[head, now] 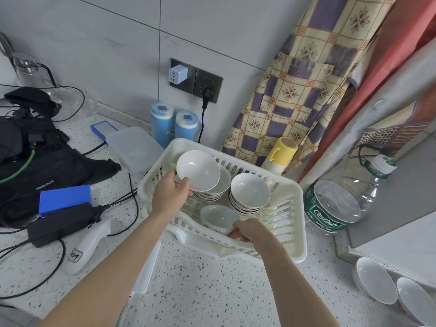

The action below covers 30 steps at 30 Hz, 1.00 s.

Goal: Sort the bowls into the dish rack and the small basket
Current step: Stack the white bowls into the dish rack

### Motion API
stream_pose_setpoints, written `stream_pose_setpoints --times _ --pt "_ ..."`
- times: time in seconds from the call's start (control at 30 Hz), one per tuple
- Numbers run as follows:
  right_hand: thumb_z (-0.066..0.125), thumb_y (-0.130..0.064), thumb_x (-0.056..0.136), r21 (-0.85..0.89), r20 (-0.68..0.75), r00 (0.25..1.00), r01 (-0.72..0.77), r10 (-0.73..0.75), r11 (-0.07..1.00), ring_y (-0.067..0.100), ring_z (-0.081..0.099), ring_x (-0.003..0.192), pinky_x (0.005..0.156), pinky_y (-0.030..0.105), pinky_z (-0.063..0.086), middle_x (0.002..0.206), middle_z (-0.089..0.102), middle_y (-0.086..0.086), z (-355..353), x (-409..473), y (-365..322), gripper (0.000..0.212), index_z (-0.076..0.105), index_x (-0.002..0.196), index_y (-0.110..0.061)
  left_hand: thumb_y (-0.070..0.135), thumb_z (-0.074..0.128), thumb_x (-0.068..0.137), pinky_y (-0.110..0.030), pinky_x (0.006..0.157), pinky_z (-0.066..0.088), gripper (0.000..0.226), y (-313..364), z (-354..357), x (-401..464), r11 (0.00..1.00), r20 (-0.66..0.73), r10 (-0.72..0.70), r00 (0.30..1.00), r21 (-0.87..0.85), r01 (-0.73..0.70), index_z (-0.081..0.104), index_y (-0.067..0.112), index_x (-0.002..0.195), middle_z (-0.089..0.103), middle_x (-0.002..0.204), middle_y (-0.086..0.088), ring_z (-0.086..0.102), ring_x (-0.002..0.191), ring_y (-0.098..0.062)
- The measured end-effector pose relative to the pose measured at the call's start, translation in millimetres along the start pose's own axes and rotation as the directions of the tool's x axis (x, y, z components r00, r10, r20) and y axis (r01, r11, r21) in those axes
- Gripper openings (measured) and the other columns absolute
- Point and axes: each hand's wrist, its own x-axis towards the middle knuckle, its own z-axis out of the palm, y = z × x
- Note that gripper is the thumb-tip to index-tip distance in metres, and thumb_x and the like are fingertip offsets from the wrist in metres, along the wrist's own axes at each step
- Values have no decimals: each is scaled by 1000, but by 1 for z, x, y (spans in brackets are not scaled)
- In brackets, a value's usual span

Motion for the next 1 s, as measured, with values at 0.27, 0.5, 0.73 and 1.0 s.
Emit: stream_pose_setpoints --times 0.27,0.5,0.73,1.0 --pt "52 -36 97 -261 56 998 3 12 965 12 45 55 57 24 35 64 53 0 -3 -4 -5 36 71 103 -6 21 52 90 -19 44 42 9 -2 1 0 1000 2 6 1000 -12 -5 58 23 97 72 61 5 55 37 -2" --pt "45 -36 99 -389 62 997 65 -44 919 20 55 91 79 26 40 114 69 8 -1 -1 -3 41 69 116 -7 17 53 90 -9 37 39 13 1 -1 -3 998 7 12 1000 -55 -12 59 21 100 72 63 3 57 42 2" --pt "49 -50 91 -485 -37 995 63 -92 873 25 66 94 86 34 54 88 63 1 9 -3 4 40 70 96 -16 14 50 89 -15 39 42 21 3 -6 -7 993 83 4 997 -119 6 61 23 105 74 65 0 53 39 -1" --pt "51 -42 79 -351 -145 986 22 -78 936 13 55 56 56 23 37 53 57 -12 8 -11 1 25 63 70 -22 16 48 89 -19 42 45 23 2 -8 -3 997 188 -21 982 -69 35 62 25 105 75 64 -3 47 36 -6"
